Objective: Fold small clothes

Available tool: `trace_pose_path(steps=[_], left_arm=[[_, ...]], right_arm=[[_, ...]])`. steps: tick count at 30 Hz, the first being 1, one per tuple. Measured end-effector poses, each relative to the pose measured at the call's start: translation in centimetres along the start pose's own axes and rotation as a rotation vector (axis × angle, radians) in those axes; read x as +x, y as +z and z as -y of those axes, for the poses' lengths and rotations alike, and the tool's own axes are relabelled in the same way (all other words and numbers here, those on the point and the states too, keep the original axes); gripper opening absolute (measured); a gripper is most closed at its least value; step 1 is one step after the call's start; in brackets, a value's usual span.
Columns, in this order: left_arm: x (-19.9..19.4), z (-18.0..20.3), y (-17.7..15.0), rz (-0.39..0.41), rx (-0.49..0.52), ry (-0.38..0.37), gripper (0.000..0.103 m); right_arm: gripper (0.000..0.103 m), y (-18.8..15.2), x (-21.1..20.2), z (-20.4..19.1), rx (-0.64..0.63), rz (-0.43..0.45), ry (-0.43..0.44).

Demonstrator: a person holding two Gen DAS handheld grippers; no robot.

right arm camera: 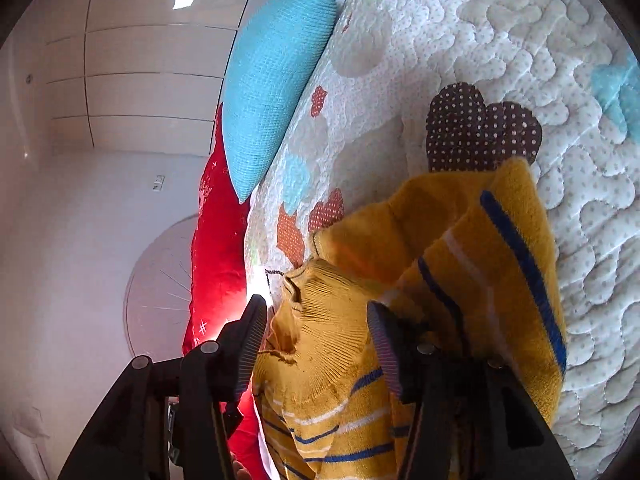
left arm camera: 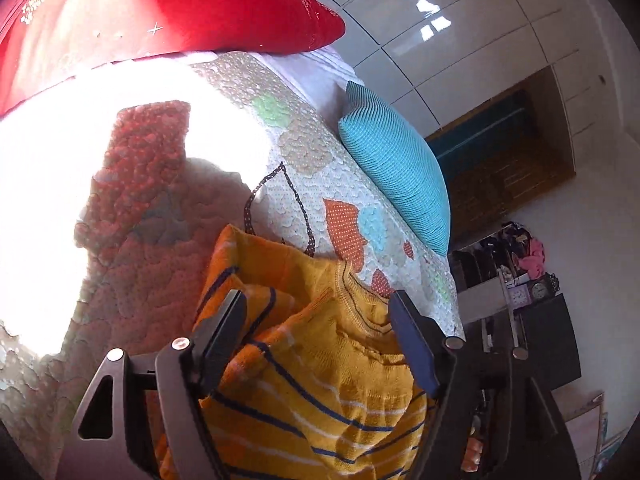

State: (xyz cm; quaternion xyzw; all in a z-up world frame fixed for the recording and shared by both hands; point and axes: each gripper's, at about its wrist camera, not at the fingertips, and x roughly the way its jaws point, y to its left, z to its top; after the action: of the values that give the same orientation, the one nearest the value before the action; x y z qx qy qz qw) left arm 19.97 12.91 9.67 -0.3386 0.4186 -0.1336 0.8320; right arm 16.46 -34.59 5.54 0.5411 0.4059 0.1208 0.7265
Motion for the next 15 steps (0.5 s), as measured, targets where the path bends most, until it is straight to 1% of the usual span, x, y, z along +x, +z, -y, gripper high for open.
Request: trace_pose_path(steps=[3, 5, 6, 8, 11, 13, 15], left_arm=[[-0.3, 0.5, -1.3, -0.024, 0.096, 0.085, 0.072], [-0.6, 1.2, -2.4, -0.038, 0.176, 0.120, 0.072], [-0.6, 1.8, -3.0, -0.044, 0.219, 0.131, 0.072], [-0.2, 3.0, -4.1, -0.061, 0.304, 0.162, 0.072], [2.1, 4.3, -4.8, -0.082, 0.411, 0.257, 0.072], [4.2, 4.1, -4.5, -0.110, 0.433, 0.330, 0.072], [6.0, 3.0, -3.5, -0.114, 0.400, 0.433, 0.072]], right_arm=[[0.068, 1.0, -1.9, -0.6, -0.001, 0.073, -0.002], [0.068, 0.8, -3.2, -1.5, -0.030, 0.089, 0.012], [0.068, 0.2, -3.6, -2.3, -0.067, 0.083, 0.005], [0.068, -1.4, -3.4, -4.2, -0.193, 0.049, -0.063], [0.068, -4.4, -1.1, -6.5, -0.371, -0.045, -0.136], [0.068, -5.5, 0.9, -6.7, -0.426, -0.103, -0.181], [0.068, -5.3, 2.7, -6.0, -0.437, -0.114, -0.269]])
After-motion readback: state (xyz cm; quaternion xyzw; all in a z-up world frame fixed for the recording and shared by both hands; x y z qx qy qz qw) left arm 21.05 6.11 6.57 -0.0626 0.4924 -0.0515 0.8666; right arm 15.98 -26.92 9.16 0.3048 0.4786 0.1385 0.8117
